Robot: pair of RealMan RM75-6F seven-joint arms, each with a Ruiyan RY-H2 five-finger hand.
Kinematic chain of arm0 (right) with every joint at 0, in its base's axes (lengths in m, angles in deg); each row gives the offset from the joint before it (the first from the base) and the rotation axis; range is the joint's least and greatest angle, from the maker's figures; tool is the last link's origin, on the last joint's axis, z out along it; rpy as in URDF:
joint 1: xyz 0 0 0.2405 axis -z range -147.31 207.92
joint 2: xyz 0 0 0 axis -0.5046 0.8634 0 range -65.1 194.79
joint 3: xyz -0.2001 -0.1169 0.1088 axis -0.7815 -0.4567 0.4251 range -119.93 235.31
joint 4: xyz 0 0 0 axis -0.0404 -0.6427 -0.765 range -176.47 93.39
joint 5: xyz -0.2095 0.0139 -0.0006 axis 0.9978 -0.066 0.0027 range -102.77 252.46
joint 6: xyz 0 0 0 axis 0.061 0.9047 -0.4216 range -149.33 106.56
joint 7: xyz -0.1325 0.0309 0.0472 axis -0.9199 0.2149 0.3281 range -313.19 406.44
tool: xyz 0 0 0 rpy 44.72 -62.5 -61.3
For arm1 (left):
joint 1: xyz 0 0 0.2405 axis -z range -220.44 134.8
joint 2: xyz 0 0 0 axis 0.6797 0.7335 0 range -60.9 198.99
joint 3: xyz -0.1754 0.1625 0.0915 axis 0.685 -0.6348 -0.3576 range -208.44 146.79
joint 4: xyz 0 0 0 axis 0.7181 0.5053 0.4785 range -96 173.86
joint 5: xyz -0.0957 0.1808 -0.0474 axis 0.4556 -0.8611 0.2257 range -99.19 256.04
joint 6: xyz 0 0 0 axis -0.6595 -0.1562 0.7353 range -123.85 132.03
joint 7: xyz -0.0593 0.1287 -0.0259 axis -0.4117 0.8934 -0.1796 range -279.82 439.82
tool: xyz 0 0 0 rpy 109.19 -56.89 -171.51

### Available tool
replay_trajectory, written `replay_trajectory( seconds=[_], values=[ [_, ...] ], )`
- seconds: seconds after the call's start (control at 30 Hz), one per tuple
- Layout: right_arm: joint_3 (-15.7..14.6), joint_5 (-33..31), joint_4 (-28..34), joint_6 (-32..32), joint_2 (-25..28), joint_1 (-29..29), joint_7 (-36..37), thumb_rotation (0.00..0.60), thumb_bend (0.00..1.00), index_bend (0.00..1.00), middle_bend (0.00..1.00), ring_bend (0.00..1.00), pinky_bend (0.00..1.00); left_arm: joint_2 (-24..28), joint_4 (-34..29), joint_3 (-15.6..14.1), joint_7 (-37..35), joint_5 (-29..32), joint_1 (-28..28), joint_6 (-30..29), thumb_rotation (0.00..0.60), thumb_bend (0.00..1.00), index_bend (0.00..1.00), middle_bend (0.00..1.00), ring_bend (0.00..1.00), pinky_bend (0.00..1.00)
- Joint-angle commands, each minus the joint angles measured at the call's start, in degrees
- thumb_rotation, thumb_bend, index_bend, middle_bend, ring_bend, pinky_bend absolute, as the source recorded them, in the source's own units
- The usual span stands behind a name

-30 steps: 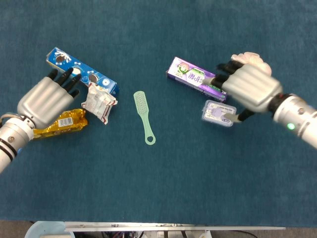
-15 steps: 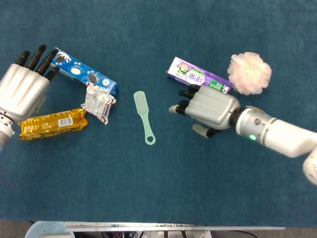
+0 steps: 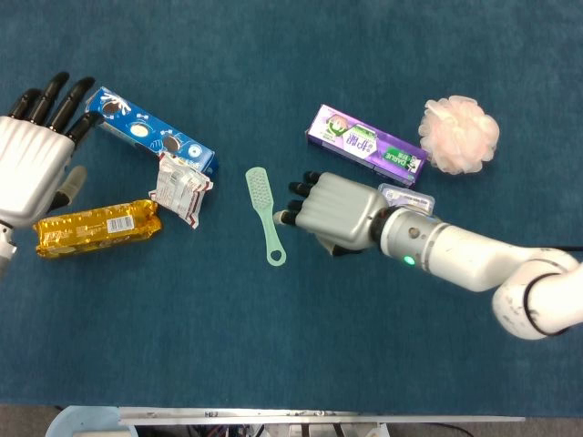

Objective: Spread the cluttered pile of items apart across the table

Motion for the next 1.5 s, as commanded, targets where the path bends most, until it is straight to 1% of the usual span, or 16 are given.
replay_trajectory(
  seconds=[0.03, 0.1, 0.23, 0.4, 0.57, 0.83, 1.13, 1.5],
  values=[
    [-0.93, -1.75, -0.45, 0.79, -1.33, -1.70, -1.22, 0.463, 0.92, 0.13, 0.15, 0.06, 0.17, 0.75, -0.55, 0.09, -0.44, -0.28, -0.48, 0.26, 0.600, 0.37, 0.23, 0.07, 0.04, 0.19],
    [-1.48, -2.80, -0.90, 1.27, -2.16, -2.69, -2.01, 0.461, 0.92, 0.09, 0.11, 0.03, 0.17, 1.06, -0.81, 0.14, -0.55, -0.38, -0.73, 0.32, 0.600, 0.37, 0.23, 0.07, 0.04, 0.19],
    [-2.38, -6.49, -2.31, 2.02, -4.48, -5.33, -3.44, 0.449, 0.92, 0.05, 0.10, 0.03, 0.17, 1.61, -1.27, 0.38, -0.90, -0.58, -1.26, 0.35, 0.600, 0.37, 0.23, 0.07, 0.04, 0.19],
    [-2.62, -11.58, -4.35, 2.35, -7.29, -8.84, -4.21, 0.449, 0.92, 0.05, 0.11, 0.03, 0.17, 2.09, -1.46, 0.56, -1.11, -0.75, -1.89, 0.44, 0.600, 0.37, 0.23, 0.07, 0.04, 0.19],
    [-2.90, -15.23, -7.28, 2.57, -10.24, -11.72, -4.73, 0.449, 0.92, 0.05, 0.12, 0.03, 0.17, 2.55, -1.61, 0.70, -1.37, -1.02, -2.61, 0.20, 0.600, 0.37, 0.23, 0.07, 0.04, 0.19],
    [-4.24, -20.37, -12.05, 2.66, -14.54, -15.41, -5.46, 0.449, 0.92, 0.05, 0.13, 0.03, 0.17, 3.44, -1.47, 0.80, -2.40, -1.62, -4.04, -0.46, 0.600, 0.37, 0.23, 0.07, 0.04, 0.19],
    [-5.21, -23.37, -15.66, 2.26, -17.46, -17.61, -5.02, 0.449, 0.92, 0.05, 0.13, 0.03, 0.17, 3.87, -1.56, 1.06, -3.24, -2.17, -4.90, -0.41, 0.600, 0.37, 0.23, 0.06, 0.04, 0.19],
    [-7.17, -24.99, -17.54, 1.80, -19.24, -19.25, -4.98, 0.448, 0.92, 0.05, 0.14, 0.03, 0.17, 4.00, -1.28, 1.34, -3.61, -2.66, -5.56, -0.05, 0.600, 0.37, 0.23, 0.06, 0.04, 0.19]
  ],
)
